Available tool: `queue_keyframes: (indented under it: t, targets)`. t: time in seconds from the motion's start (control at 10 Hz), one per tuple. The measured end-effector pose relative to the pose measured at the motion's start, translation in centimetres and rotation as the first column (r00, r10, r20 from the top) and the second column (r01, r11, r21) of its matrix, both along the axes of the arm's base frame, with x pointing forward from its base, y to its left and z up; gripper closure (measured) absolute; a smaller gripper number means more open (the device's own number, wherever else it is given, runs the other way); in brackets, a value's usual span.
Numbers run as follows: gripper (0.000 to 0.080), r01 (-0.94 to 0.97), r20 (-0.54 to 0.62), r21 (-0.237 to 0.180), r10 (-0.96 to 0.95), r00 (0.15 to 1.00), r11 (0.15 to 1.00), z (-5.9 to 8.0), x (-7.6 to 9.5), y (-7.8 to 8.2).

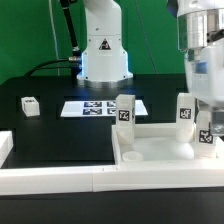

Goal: Assemble square table

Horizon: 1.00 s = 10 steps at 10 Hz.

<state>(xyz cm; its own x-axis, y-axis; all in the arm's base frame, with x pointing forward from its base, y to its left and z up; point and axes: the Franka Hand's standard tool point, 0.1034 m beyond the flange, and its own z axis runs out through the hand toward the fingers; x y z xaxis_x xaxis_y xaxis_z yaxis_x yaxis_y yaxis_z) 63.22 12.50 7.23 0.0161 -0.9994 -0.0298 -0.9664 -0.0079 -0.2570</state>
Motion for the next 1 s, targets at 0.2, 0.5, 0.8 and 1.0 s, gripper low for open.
queue_keyframes:
  t: [0.2,0.5,0.8,1.0]
  targets:
    - [0.0165,-0.172,0.01,-0.05,0.173,0.985,0.984,0.0,0.1,-0.1]
    - [0.0151,-0.367,-0.004,-0.11,0.369,0.93,0.924,0.0,0.1,-0.2]
    - [0.0151,-0.811,-0.123,-0.238,0.812,0.571,0.534,0.4,0.5,-1.5]
    - [0.0151,-0.842,-0.136,-0.245,0.843,0.52,0.48,0.3,0.5,-1.6]
